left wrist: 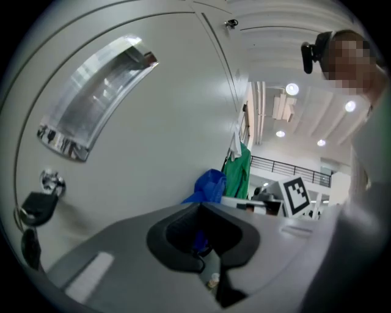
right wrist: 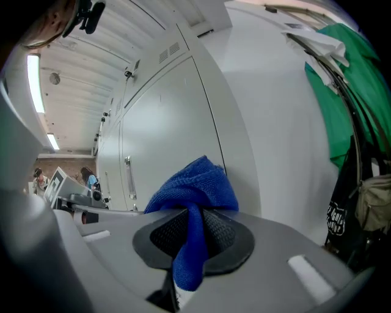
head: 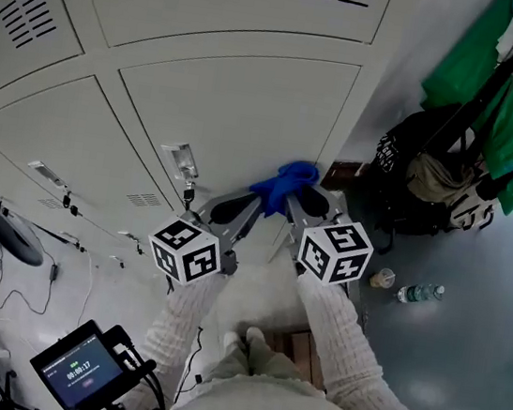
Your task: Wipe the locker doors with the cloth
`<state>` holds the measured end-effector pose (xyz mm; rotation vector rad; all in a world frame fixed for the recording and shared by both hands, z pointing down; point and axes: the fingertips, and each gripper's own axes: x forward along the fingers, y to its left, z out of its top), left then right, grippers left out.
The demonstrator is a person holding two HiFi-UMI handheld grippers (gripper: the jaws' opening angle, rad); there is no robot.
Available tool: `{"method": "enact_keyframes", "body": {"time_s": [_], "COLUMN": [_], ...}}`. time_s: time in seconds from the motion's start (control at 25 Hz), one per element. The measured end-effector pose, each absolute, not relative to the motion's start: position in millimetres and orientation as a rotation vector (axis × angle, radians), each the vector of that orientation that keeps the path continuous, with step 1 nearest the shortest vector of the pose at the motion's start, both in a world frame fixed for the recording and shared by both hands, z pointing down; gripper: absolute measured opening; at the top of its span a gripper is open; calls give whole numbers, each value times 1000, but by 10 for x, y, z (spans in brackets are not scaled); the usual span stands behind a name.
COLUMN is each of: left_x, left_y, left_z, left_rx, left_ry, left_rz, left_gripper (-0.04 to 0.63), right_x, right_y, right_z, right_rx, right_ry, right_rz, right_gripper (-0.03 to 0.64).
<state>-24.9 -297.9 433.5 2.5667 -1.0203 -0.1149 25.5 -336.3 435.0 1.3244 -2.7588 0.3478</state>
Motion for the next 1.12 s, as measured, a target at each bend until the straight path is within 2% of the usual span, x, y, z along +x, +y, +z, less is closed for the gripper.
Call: {"method": "enact_keyframes", "body": {"time_s": [0.56, 1.12], "left_x": [-251, -309], "left_y": [-3010, -2971], "left_z": [5135, 5321], "left_rx": [2408, 2358], "left_ry": [-994, -1033], "left_rz": [-61, -54], "left_gripper": [6, 6], "right_x": [221, 179], "right_y": [-3378, -3374], "right_z": [5159, 5571], "right_rx": [1257, 1237], "right_ry": [-2655, -2554], "right_rz": [535, 601], "right_gripper": [51, 52]}}
